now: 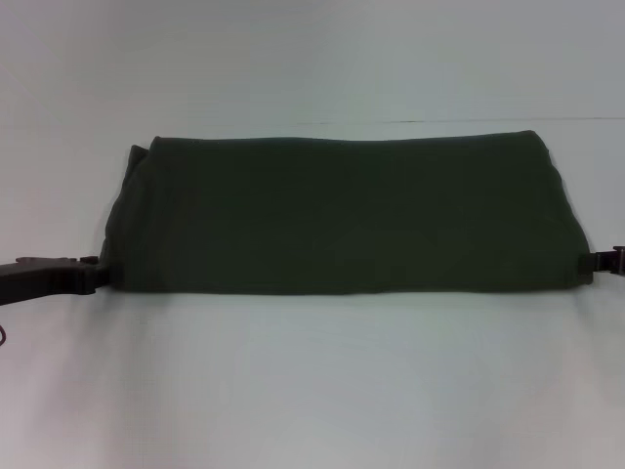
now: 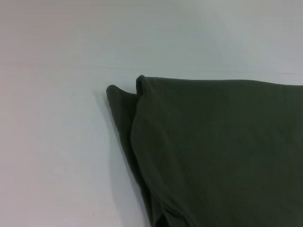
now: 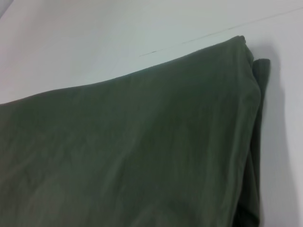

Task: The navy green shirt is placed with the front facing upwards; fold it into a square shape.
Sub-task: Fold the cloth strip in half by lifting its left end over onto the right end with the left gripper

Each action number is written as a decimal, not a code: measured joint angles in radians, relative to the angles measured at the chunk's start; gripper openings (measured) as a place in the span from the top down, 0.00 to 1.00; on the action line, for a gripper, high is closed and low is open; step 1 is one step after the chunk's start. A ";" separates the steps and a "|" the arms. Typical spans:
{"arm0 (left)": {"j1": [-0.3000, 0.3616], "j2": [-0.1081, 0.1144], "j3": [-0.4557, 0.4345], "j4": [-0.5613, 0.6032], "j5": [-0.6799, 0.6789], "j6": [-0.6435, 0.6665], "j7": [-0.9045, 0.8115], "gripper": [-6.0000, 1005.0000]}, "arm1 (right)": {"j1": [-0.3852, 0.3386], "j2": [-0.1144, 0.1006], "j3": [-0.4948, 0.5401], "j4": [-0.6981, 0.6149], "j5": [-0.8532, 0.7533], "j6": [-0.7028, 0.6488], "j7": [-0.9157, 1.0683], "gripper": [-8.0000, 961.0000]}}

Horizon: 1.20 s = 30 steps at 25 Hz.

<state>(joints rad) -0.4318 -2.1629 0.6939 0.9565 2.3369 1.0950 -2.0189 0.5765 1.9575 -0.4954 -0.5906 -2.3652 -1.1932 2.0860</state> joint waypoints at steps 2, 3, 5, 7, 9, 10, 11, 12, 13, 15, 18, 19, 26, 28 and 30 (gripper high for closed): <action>-0.001 0.000 0.000 -0.001 0.004 -0.005 0.000 0.58 | 0.000 0.002 0.000 0.000 0.000 0.000 0.000 0.98; -0.002 0.000 0.001 -0.001 0.008 -0.007 0.000 0.62 | 0.000 0.002 0.000 0.000 0.000 0.000 0.000 0.98; -0.005 0.000 0.001 -0.001 0.015 -0.010 -0.001 0.68 | -0.001 0.002 -0.001 -0.001 0.000 0.000 -0.001 0.98; -0.007 0.000 0.001 -0.001 0.018 -0.013 -0.001 0.75 | -0.003 0.002 0.000 -0.001 0.000 0.001 -0.001 0.98; -0.010 0.000 0.001 -0.001 0.020 -0.019 -0.001 0.83 | -0.005 0.002 0.000 -0.001 0.000 0.003 -0.002 0.99; -0.011 0.000 0.001 -0.001 0.020 -0.021 0.000 0.87 | -0.005 0.002 0.000 -0.001 0.000 0.004 -0.003 0.99; -0.011 0.000 0.001 -0.001 0.021 -0.023 0.000 0.91 | -0.006 0.002 0.001 -0.001 0.001 0.004 -0.005 0.99; -0.012 0.000 0.001 0.000 0.022 -0.024 0.002 0.95 | -0.007 0.002 0.001 -0.001 0.001 0.004 -0.008 0.99; -0.012 0.001 0.001 0.002 0.022 -0.024 0.003 0.99 | -0.007 0.002 0.002 0.000 0.002 0.004 -0.011 0.99; -0.013 0.003 0.001 0.007 0.023 -0.024 0.004 0.99 | -0.008 0.002 0.003 0.003 0.009 0.004 -0.017 0.99; -0.015 0.007 -0.002 0.021 0.047 -0.024 0.002 0.99 | -0.010 0.002 0.006 0.005 0.021 0.005 -0.025 0.99; -0.015 0.007 -0.003 0.029 0.059 -0.024 0.001 0.99 | -0.011 0.002 0.006 0.006 0.022 0.005 -0.026 0.99; -0.012 0.012 -0.011 0.061 0.076 -0.023 -0.001 0.99 | -0.019 0.002 0.015 0.007 0.023 0.009 -0.026 0.98; -0.010 0.013 -0.012 0.065 0.076 -0.019 -0.001 0.99 | -0.022 0.003 0.019 0.007 0.025 0.009 -0.026 0.98; -0.009 0.014 -0.011 0.068 0.076 -0.016 -0.002 0.99 | -0.024 0.003 0.023 0.007 0.026 0.008 -0.027 0.98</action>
<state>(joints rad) -0.4408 -2.1487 0.6825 1.0249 2.4128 1.0787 -2.0209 0.5522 1.9602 -0.4721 -0.5835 -2.3395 -1.1855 2.0592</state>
